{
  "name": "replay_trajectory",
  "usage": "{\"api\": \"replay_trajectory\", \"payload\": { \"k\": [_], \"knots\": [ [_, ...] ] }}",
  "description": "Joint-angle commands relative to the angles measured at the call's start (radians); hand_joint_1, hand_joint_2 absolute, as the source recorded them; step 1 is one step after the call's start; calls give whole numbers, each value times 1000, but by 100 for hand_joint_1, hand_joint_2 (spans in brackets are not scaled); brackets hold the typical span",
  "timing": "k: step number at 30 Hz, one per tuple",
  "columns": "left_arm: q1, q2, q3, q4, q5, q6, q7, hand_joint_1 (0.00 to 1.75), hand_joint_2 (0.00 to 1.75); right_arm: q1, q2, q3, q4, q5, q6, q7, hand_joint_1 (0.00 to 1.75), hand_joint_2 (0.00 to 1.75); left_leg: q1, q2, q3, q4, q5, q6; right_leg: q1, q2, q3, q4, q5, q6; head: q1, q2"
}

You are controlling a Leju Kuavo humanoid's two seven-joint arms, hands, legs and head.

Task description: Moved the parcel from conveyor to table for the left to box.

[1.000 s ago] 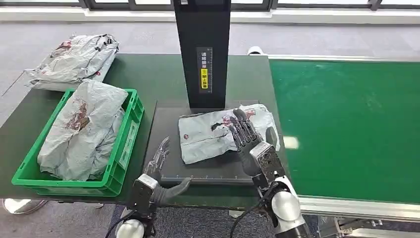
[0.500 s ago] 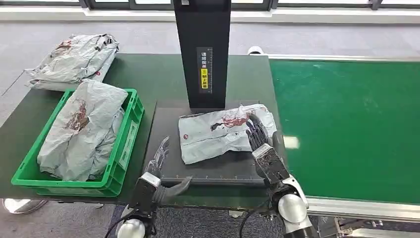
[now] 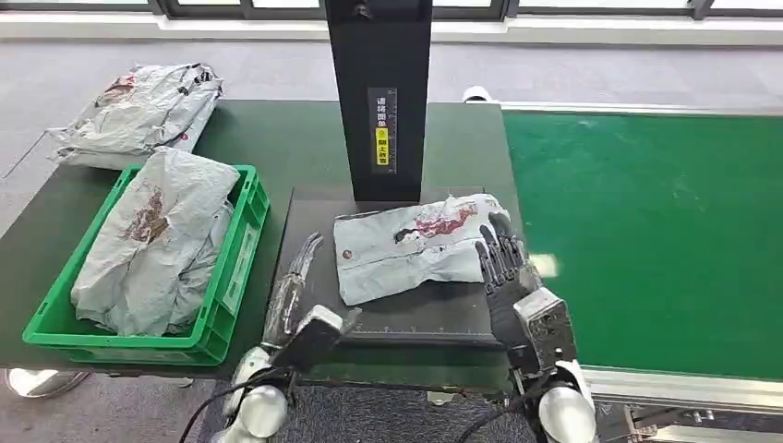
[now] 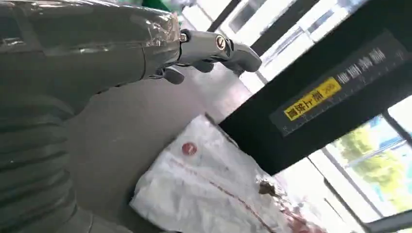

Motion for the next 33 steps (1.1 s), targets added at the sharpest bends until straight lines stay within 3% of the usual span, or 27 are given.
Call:
{"api": "replay_trajectory", "payload": {
  "k": [1,4,13,14,18,19,33],
  "knots": [
    [-371,-35,-179,456,-208,21,69,0,175,44,34,-63,-56,-9,18,-5,0,175,0,-5,-2,1,2,1,0,-9,1,0,0,0,0,0],
    [-443,-32,-212,544,-230,2,89,0,175,34,49,-65,-61,-19,33,-9,0,175,0,-4,-2,0,3,1,1,-8,0,-1,1,0,0,0],
    [-517,-36,-265,736,-245,2,85,0,175,72,56,-48,-73,-19,48,-10,0,175,0,-1,0,0,1,1,1,-4,2,-1,1,0,0,0],
    [-526,-38,-265,746,-244,-3,90,38,175,71,58,-46,-73,-19,49,-10,0,175,1,0,0,0,2,1,1,-5,2,-2,1,0,0,0],
    [-543,-42,-261,768,-239,-9,98,38,175,67,59,-44,-72,-19,50,-10,0,175,0,2,-1,0,2,1,1,-3,0,-1,2,0,0,0],
    [-551,-45,-261,783,-236,-11,101,175,175,67,58,-44,-72,-18,50,-10,0,175,0,2,-1,1,1,1,1,-1,0,-1,1,0,0,0],
    [-602,-47,-277,899,-220,-53,94,175,175,75,45,-43,-85,-24,36,-14,0,175,0,2,-1,1,1,1,0,-1,0,0,1,0,0,0]
  ]
}}
